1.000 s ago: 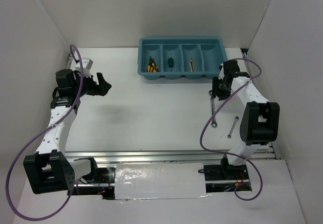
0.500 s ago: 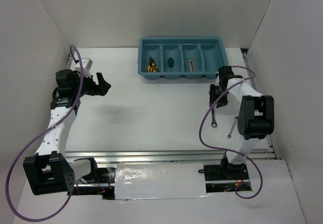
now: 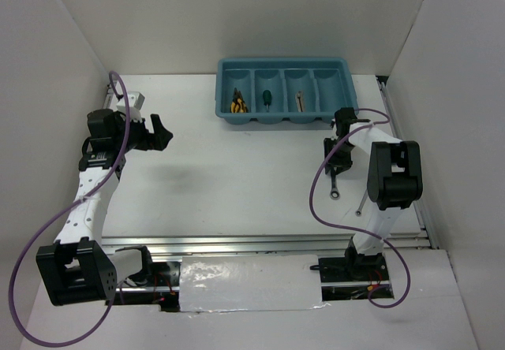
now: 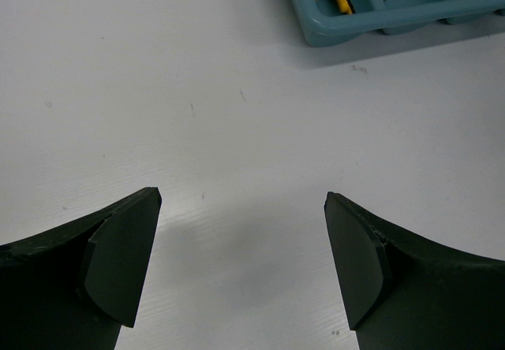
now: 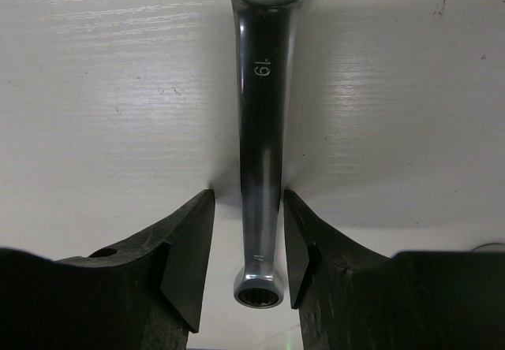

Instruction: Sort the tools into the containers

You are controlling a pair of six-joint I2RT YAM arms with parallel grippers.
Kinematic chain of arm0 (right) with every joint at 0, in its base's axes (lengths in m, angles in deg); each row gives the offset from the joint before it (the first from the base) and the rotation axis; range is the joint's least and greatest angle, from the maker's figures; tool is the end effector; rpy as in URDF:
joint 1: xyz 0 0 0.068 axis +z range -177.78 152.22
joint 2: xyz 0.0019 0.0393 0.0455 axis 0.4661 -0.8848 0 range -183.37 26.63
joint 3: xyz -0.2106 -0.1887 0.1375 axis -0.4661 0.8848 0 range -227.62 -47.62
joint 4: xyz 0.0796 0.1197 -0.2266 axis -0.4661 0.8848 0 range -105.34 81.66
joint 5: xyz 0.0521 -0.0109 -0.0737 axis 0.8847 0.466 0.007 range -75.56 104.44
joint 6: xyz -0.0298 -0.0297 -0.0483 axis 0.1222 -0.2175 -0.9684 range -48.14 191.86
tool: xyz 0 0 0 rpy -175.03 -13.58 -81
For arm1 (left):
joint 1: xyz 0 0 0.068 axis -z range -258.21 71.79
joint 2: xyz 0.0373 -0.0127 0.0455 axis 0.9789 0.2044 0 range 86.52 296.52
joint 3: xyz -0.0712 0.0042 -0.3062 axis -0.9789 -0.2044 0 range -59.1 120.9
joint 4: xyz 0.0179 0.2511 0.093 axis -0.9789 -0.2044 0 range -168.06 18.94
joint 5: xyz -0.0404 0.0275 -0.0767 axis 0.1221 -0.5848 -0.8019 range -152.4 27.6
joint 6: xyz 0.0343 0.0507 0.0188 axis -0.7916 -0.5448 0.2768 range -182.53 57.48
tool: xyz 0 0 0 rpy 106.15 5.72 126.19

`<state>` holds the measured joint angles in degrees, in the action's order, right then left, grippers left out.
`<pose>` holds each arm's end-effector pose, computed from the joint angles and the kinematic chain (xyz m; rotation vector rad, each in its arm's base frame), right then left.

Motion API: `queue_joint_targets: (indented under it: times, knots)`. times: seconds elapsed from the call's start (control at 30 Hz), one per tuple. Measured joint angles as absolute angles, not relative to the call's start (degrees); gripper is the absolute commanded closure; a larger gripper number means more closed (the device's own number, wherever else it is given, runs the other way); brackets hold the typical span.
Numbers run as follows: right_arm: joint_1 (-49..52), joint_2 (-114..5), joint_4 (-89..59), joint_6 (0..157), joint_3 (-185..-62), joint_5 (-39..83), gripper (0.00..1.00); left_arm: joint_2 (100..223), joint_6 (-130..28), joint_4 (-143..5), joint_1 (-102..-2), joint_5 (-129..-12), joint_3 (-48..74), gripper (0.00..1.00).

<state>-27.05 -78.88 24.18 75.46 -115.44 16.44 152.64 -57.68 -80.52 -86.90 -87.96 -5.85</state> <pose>0.3656 0.0063 0.1818 0.0673 2.9186 0.0633 0.2653 0.0190 0.3511 0.0636 1.9393 -0.3916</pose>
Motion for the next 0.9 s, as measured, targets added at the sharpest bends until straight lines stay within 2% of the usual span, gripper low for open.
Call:
queue_joint_targets:
  times: [0.2,0.37,0.5,0.53,0.57,0.9]
  knots:
    - [-27.0,-78.9,24.8,75.1,-115.4,16.4,0.56,153.6,-57.7,-80.6,-86.9,-88.0,-5.8,0.01]
    - [-27.5,-78.9,25.2,74.2,-115.2,16.3,0.68,154.8,-57.8,-81.0,-86.9,-88.0,-5.7,0.01]
    - [-28.7,-78.9,25.3,73.7,-115.2,16.9,0.86,155.2,-57.8,-81.1,-86.9,-88.0,-5.3,0.01]
    - [-28.8,-78.9,25.3,73.7,-115.2,16.9,0.95,155.2,-57.8,-81.1,-86.9,-88.0,-5.2,0.01]
    - [-28.8,-78.9,25.4,73.7,-115.2,16.9,1.00,155.4,-57.8,-81.1,-86.8,-88.0,-5.1,0.01]
    - [-26.8,-76.7,27.4,74.4,-114.9,19.3,1.00,156.5,-57.7,-80.8,-86.3,-88.1,-4.3,0.01]
